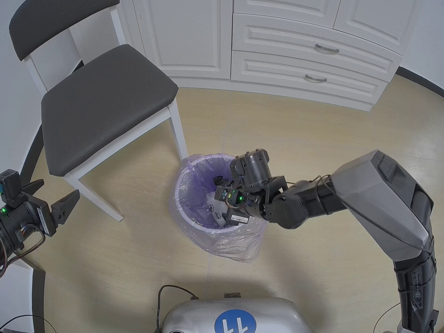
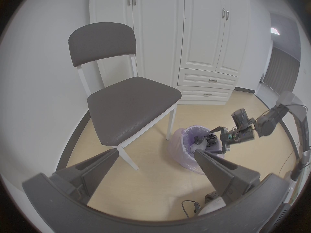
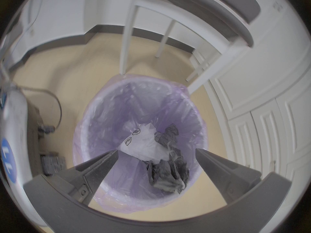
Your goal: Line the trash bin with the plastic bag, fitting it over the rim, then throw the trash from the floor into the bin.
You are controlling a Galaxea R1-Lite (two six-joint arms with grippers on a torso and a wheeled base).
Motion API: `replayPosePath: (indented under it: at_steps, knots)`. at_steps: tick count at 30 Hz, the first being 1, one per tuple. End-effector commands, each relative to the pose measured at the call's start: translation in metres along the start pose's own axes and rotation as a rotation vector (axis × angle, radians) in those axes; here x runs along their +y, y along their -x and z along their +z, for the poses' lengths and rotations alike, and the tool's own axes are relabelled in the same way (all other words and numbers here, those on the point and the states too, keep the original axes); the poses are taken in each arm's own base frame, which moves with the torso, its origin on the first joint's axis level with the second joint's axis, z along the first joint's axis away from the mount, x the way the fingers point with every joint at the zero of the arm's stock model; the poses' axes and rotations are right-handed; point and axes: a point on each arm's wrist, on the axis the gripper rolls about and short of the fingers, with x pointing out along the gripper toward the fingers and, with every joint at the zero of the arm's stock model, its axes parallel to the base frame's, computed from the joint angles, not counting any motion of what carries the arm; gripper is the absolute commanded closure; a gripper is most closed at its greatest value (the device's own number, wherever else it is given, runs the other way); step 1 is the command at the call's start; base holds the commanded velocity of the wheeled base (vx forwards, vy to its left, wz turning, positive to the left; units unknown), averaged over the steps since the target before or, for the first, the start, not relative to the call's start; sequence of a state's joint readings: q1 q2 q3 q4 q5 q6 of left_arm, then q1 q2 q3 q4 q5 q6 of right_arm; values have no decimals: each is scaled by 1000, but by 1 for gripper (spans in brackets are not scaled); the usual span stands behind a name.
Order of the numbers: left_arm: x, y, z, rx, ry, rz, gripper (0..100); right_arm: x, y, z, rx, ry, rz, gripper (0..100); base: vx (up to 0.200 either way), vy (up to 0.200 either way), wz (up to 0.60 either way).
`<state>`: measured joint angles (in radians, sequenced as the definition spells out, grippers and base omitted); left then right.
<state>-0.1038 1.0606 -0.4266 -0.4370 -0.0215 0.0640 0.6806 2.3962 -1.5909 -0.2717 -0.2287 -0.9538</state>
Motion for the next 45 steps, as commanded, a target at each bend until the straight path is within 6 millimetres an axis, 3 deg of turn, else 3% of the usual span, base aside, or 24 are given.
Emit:
replayPosePath:
  at_steps: [1, 3, 5, 11, 15, 17, 23, 26, 32, 33, 38, 45]
  knots:
    - [0, -1, -1, 7, 1, -1, 0, -45, 12, 29, 4, -274, 3, 0, 0, 0, 0]
    - [0, -3, -2, 15, 1, -1, 0, -52, 12, 34, 8, -351, 7, 0, 0, 0, 0]
    - [0, -4, -2, 19, 1, -2, 0, -45, 7, 30, 42, -393, 38, 0, 0, 0, 0]
    - [-1, -7, -6, 39, 1, -9, 0, -48, 24, 47, 4, -513, 38, 0, 0, 0, 0]
    - [-5, -12, -13, 80, -6, -34, 0, -59, 51, 63, -23, -666, 26, 0, 0, 0, 0]
    - [-9, -19, -17, 113, -8, -57, 0, -74, 79, 65, 11, -809, -4, 0, 0, 0, 0]
    - [-20, -29, -28, 183, -17, -117, 0, -81, 122, 42, 165, -1032, -28, 0, 0, 0, 0]
    - [-26, -31, -35, 219, -27, -151, 0, -82, 131, 19, 223, -1058, -47, 0, 0, 0, 0]
    - [-31, -33, -38, 237, -38, -181, 0, -71, 113, -9, 207, -1095, -115, 0, 0, 0, 0]
    - [-31, -33, -38, 235, -38, -181, 0, -60, 94, -19, 214, -1091, -164, 0, 0, 0, 0]
    - [-30, -34, -37, 219, -35, -176, 0, -46, 57, -32, 233, -1041, -209, 0, 0, 0, 0]
    - [-28, -36, -36, 198, -29, -159, 0, -56, 18, -32, 205, -1073, -274, 0, 0, 0, 0]
